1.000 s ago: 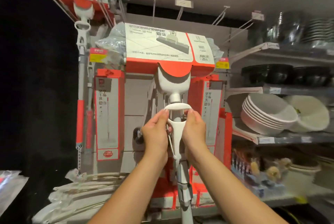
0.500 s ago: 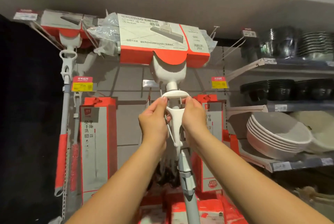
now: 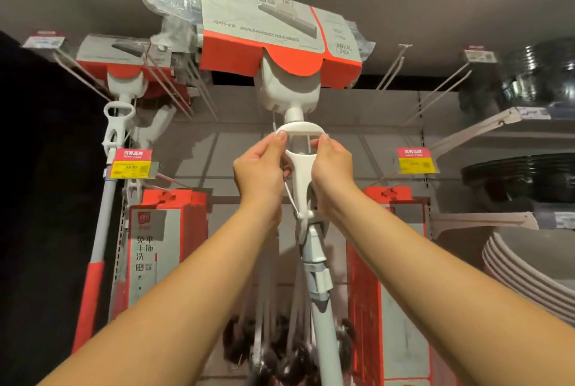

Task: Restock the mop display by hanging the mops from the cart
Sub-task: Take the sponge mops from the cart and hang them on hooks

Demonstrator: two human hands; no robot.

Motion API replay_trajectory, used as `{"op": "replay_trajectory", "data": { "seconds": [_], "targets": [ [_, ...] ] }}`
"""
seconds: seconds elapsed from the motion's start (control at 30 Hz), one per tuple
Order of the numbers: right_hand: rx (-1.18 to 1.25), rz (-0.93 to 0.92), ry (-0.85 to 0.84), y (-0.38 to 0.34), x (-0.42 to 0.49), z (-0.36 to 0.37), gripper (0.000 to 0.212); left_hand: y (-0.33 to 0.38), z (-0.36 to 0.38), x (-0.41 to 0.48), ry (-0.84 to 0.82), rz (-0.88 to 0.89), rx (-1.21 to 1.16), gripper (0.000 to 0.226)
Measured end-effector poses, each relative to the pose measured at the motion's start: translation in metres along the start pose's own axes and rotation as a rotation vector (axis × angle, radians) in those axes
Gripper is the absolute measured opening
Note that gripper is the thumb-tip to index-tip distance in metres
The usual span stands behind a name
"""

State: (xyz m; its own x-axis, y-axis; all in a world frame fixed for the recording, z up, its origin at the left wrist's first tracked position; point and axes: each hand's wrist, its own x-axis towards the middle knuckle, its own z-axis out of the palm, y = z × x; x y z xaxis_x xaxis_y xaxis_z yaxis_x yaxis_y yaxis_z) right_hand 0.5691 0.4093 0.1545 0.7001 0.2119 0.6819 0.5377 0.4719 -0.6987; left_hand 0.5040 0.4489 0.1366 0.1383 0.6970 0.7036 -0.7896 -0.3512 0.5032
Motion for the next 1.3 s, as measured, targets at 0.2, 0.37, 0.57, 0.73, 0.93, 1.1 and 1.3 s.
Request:
{"op": "replay_trajectory", "data": {
  "seconds": [0.2,0.37,0.57,0.73,0.93,1.1,1.3],
  "targets": [
    [0.072,0.040,-0.010,0.005,0.031,0.031,0.032,-0.012,-0.008,0.051,-0.047,0.057,0.038,0.012],
    [0.065,0.005,0.013,0.004,0.057,0.060,0.033,-0.019,-0.014,0.097,-0.095,0.101,0.035,0.019],
    [0.095,0.010,0.020,0.000,0.090,0.089,0.033,-0.021,-0.011,0.146,-0.143,0.216,0.086,0.019],
    [0.083,-0.017,-0.009,0.002,0.127,0.096,0.036,-0.030,0.005,0.177,-0.127,0.275,0.137,0.015],
    [0.142,-0.049,-0.061,0.004,0.167,0.099,0.038,-0.041,0.028,0.209,-0.076,0.388,0.176,0.013],
    [0.174,-0.077,-0.126,0.002,0.200,0.102,0.039,-0.043,0.044,0.227,-0.041,0.474,0.196,0.011],
    [0.218,-0.058,-0.228,0.002,0.221,0.109,0.037,-0.043,0.052,0.245,0.005,0.535,0.227,0.015]
  ]
}}
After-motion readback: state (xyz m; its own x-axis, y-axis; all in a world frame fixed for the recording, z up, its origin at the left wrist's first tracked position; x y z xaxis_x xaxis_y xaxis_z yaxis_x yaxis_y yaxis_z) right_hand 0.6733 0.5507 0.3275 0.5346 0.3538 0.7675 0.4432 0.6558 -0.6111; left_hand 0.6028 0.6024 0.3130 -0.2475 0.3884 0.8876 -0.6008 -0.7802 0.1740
